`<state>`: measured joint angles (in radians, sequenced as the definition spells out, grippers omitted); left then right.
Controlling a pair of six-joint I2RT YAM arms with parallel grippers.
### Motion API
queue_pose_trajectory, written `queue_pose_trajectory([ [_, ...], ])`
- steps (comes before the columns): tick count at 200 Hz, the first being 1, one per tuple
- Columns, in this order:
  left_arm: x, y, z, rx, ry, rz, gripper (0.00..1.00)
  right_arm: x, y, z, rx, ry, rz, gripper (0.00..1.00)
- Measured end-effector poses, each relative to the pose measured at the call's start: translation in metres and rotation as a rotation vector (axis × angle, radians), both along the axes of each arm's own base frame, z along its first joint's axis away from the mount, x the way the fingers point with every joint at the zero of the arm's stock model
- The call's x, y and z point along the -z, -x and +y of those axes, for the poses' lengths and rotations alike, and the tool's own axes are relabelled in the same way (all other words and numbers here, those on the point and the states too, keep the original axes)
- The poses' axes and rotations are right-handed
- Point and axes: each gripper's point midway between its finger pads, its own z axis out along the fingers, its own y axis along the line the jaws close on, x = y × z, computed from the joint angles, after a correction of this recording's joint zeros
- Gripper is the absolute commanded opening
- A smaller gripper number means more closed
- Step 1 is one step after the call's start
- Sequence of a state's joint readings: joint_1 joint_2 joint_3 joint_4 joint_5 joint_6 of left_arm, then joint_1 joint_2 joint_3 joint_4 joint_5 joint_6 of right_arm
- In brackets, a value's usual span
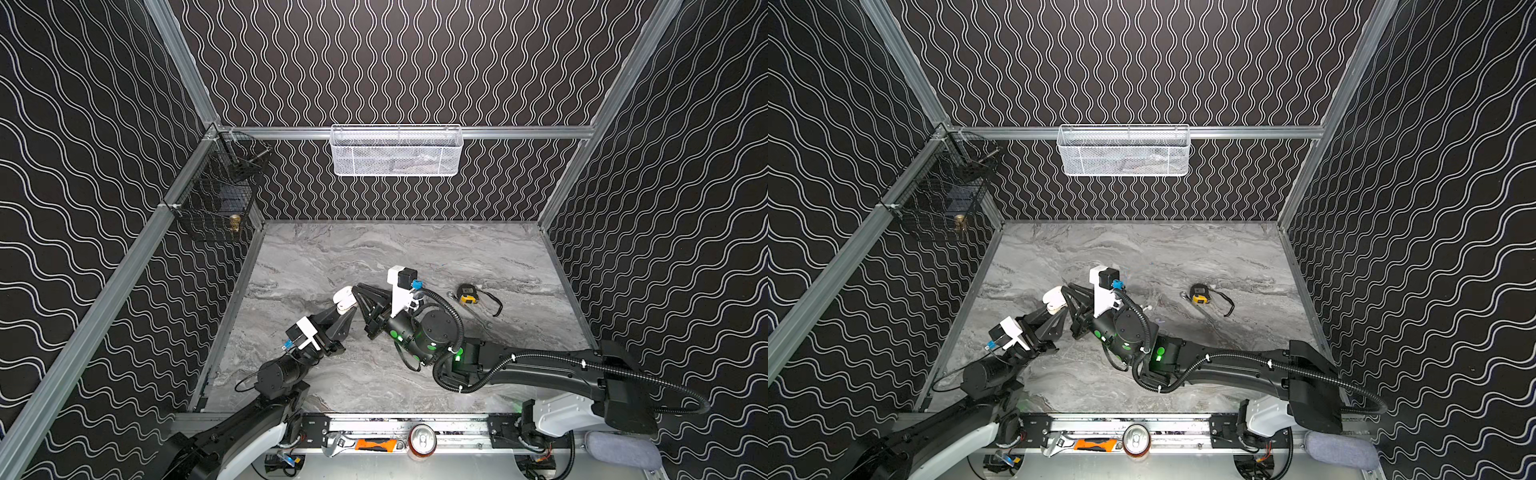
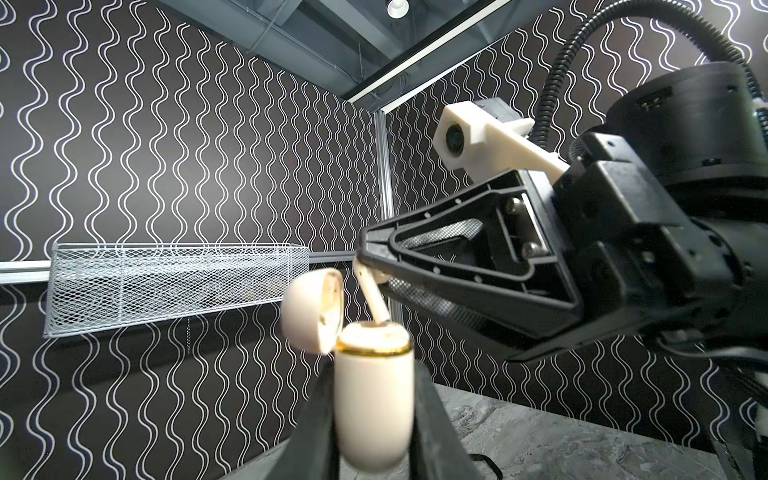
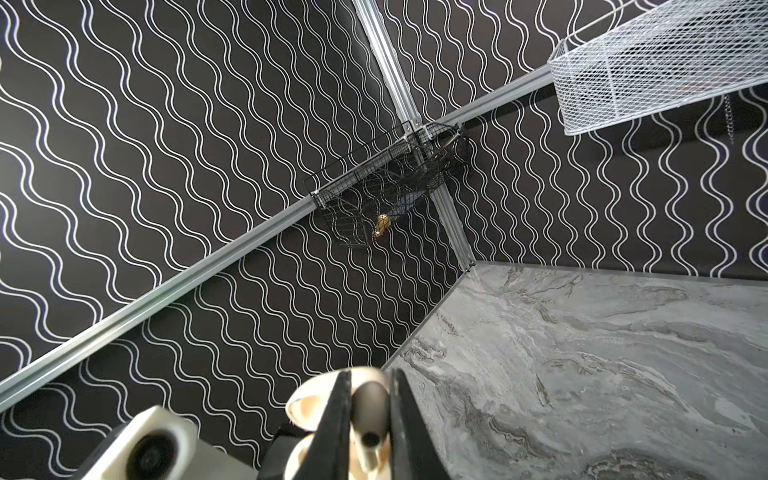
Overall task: Insert the wireless bluetooth earbuds into the charging case
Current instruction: 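Lift the earbud with the right gripper and carry it over the open case, then lower the earbud into the empty case slot with the right gripper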
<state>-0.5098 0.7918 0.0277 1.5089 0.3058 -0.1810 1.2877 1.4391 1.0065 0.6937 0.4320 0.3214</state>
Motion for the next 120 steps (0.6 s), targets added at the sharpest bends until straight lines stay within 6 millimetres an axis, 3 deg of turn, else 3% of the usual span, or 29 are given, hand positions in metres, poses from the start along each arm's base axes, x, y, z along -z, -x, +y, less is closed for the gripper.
queue_pose_trajectory([
  [120,0.002,0.000,0.001,-0.005,0.006,0.012,0.00,0.010,0.001,-0.001,0.055,-0.010,-0.062,0.06],
])
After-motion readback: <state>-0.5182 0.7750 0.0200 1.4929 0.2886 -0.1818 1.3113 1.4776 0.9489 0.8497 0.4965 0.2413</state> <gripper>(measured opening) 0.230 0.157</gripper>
